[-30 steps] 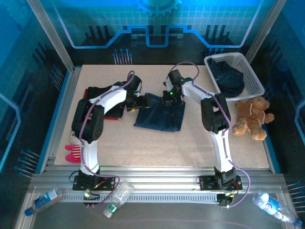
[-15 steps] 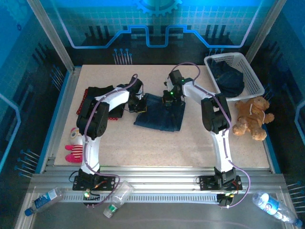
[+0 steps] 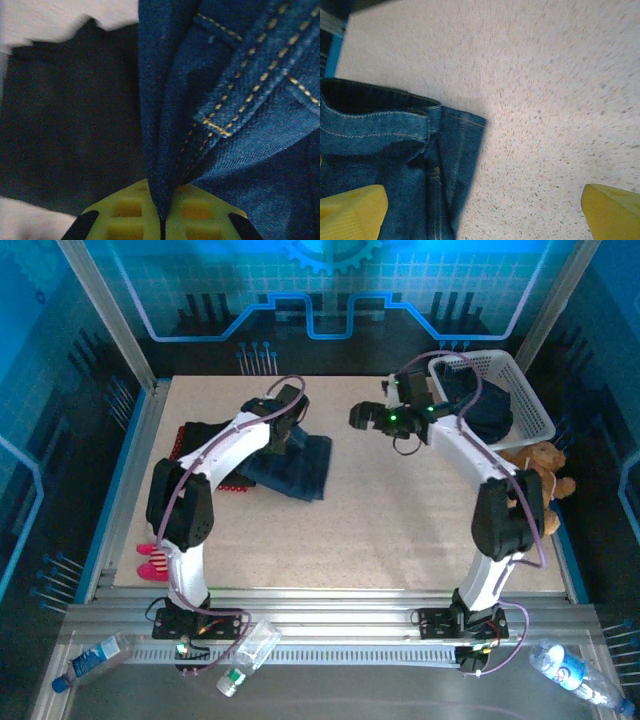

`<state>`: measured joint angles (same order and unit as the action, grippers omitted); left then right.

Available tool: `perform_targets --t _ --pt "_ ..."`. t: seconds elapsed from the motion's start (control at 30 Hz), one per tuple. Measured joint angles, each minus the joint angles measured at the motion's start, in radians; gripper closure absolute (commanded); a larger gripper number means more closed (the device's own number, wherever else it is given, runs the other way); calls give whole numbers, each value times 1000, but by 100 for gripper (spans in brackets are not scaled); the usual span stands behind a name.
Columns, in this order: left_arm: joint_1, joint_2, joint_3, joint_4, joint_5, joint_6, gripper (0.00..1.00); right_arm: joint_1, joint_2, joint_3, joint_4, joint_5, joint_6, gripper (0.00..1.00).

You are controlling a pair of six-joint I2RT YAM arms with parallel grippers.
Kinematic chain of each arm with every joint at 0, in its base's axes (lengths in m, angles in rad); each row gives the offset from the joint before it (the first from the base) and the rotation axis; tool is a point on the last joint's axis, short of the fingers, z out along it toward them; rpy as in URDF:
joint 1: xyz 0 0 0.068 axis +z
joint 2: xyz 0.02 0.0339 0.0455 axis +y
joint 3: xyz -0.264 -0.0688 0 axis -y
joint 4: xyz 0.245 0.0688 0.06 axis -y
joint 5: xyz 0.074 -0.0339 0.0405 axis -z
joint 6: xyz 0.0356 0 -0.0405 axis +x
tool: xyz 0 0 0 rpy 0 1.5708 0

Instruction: Fold and stack the skirts

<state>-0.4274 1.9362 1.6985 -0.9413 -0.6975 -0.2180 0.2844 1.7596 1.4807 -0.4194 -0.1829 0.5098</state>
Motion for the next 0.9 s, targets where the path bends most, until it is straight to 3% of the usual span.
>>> perform_targets --t 0.23,0.5,0.63,0.9 --pt "7 0 61 -60 -201 145 100 -44 -61 -76 40 0 60 0" --pt "24 0 130 -69 -226 267 100 -55 -61 -112 40 -1 98 0" --pt "31 -1 199 -102 -150 280 100 -61 -61 -112 41 -3 112 0" --pt "116 -73 317 -191 166 272 100 -72 -61 -112 40 -4 127 0"
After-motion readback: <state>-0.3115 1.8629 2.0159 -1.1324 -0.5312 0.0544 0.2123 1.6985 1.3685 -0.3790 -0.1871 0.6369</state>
